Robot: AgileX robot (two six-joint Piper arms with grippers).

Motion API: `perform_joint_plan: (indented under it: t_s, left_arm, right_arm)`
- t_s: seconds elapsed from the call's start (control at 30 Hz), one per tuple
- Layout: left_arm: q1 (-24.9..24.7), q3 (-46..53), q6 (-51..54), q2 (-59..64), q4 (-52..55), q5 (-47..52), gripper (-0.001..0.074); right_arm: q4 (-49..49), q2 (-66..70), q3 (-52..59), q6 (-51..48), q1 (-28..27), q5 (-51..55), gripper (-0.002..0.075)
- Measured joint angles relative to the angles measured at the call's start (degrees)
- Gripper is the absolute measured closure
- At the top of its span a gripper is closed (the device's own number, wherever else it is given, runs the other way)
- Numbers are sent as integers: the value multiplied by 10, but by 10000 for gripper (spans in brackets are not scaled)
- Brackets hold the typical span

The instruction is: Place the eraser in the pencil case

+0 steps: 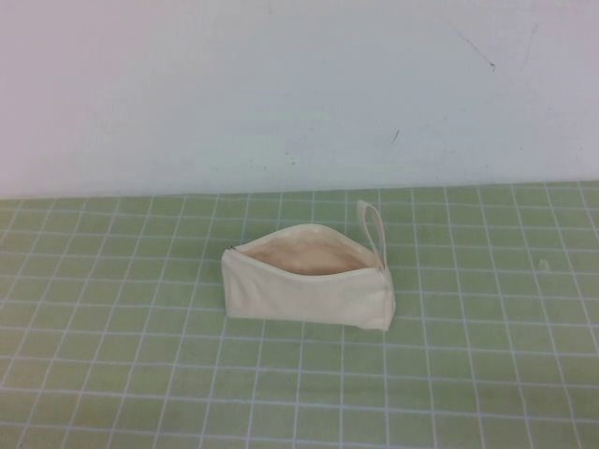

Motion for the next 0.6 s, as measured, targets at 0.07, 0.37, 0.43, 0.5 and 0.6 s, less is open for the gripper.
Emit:
perform_joint_plan:
  t_s: [0.07, 0.37, 0.43, 0.5, 0.6]
  left_arm:
    - [0, 0, 0, 0, 0, 0, 737]
    - [0, 0, 0, 0, 0, 0, 737]
    - [0, 0, 0, 0, 0, 0, 738]
    - [0, 0, 0, 0, 0, 0, 738]
    - [0, 0, 0, 0, 0, 0, 737]
  right_arm:
    - [0, 0, 1, 0, -5, 29, 727]
    - [3, 0, 1, 0, -6, 148, 727]
    - [4, 0, 1, 0, -6, 162, 727]
    - [4, 0, 1, 0, -6, 166, 727]
    - [6, 0, 1, 0, -6, 169, 727]
